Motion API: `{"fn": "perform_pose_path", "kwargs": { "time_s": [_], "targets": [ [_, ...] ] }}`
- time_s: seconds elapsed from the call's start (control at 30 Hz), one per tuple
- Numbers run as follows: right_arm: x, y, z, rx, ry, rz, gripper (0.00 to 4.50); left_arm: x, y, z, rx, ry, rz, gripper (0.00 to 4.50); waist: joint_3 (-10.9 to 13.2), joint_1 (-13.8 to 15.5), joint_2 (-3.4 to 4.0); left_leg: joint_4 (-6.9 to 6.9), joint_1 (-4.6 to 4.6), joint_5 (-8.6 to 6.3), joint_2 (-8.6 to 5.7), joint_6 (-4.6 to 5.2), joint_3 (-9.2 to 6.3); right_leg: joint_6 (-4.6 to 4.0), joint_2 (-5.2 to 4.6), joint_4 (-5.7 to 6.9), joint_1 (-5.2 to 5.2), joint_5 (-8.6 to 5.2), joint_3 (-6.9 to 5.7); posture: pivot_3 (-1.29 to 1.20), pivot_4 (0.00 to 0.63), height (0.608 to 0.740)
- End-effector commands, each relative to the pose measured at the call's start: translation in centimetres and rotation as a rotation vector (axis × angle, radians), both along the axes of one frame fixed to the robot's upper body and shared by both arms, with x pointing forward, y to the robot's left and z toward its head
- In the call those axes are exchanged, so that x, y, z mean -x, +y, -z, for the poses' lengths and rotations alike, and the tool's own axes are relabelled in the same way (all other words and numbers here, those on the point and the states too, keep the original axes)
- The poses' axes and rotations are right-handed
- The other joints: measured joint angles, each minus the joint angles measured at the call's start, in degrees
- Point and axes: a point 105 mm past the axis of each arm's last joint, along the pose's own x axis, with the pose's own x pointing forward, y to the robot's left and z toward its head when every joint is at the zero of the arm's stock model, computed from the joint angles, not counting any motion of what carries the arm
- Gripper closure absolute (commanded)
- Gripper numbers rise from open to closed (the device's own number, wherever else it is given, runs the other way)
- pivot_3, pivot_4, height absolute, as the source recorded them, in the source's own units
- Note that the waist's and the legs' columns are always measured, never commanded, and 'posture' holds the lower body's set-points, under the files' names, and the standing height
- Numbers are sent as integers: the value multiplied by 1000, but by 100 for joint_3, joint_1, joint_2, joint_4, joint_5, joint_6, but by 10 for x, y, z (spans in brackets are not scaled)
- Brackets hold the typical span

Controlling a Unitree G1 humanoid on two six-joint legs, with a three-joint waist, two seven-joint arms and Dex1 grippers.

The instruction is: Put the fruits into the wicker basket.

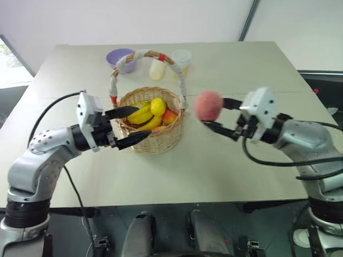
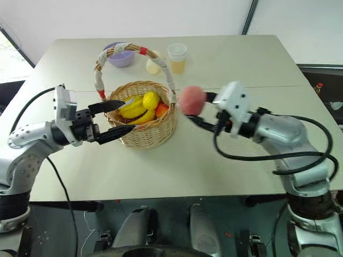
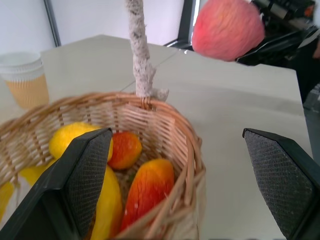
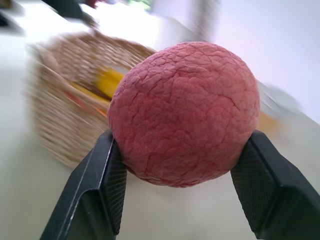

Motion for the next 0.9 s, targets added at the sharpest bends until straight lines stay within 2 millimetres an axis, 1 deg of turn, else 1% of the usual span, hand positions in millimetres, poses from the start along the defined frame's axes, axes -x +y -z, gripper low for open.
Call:
{"fn": "perform_pose_path", "kwargs": {
  "time_s": [0.03,0.07,0.1,0.17,0.27,0.33,0.37,0.4,0.43,0.47,0.5,0.6,0.67,0.73,0.8,0.9],
  "targets": [
    [-4,46,0,0,6,-68,2042,8,6,-8,-8,-26,-3,0,0,-12,1,0,0,1,-1,-1,3,0,-3,0,-5,0,2,0,150,740],
    [-9,55,2,-1,14,-60,2042,9,7,-8,-8,-24,-7,0,-1,-12,-2,-1,-2,1,-2,-1,1,-1,-3,0,-6,0,1,0,150,740],
    [-20,63,4,-9,27,-20,2042,11,8,-8,-11,-24,-13,0,-1,-10,-1,-2,-2,1,-2,-1,-1,-1,-2,1,-7,0,-1,0,150,740],
    [-33,71,6,-13,37,32,2042,13,9,-7,-15,-23,-22,0,-1,27,-1,-3,-13,2,-5,-4,-2,-2,-8,2,-18,0,-2,0,150,740],
    [-39,80,8,-5,45,32,2042,17,9,-7,-8,-27,-33,0,-1,32,-1,-4,-18,2,-18,-4,-2,-1,-26,1,-21,0,-3,0,150,740],
    [-41,82,8,-6,45,38,1072,17,9,-8,-3,-32,-43,0,-1,30,-2,-4,-18,1,-23,-3,1,0,-34,-1,-21,1,-3,0,150,740],
    [-42,83,7,-10,42,38,716,17,9,-8,-2,-34,-48,0,-1,21,-1,-4,-18,1,-23,-2,1,0,-34,-2,-20,1,-3,0,150,740],
    [-41,83,4,-17,31,34,212,17,9,-8,-1,-36,-55,0,-1,13,-1,-4,-18,1,-22,-2,1,0,-33,-2,-20,1,-3,0,150,740],
    [-39,83,1,-23,10,24,88,17,10,-8,-2,-36,-59,0,-1,10,-1,-4,-17,1,-21,-2,1,0,-31,-1,-20,1,-4,0,150,740],
    [-34,83,-3,-27,-10,5,88,17,10,-8,-1,-37,-63,0,-1,5,-1,-4,-17,1,-19,-2,1,0,-29,-1,-21,1,-4,0,150,740],
    [-30,81,-7,-33,-26,-14,88,16,11,-8,-1,-38,-68,0,-1,-4,-1,-4,-16,1,-19,-2,1,0,-26,0,-21,1,-5,0,150,740],
    [-8,66,-19,-75,-47,-108,88,14,14,-8,-2,-40,-86,0,0,-2,-1,-5,-16,1,-17,-2,0,0,-23,0,-22,1,-5,0,150,740],
    [6,52,-19,-83,-27,-148,88,11,16,-8,2,-42,-98,0,-1,25,-1,-7,-17,0,-17,-1,-1,0,-23,-1,-21,1,-6,0,150,740],
    [9,38,-16,-108,24,-124,88,9,18,-7,9,-42,-109,0,-1,27,-3,-8,-17,0,-18,0,-4,0,-27,-4,-16,1,-8,0,150,740],
    [-2,23,-10,-124,60,-21,88,5,20,-6,27,-36,-120,0,-1,12,-2,-7,-13,0,-18,0,-1,1,-28,-5,-12,1,-7,0,150,740],
    [-28,8,5,-174,140,157,88,3,19,-1,33,-27,-114,0,-1,-33,-2,-7,-6,0,-18,0,6,0,-18,-3,-12,1,-4,0,150,740]
  ]
}}
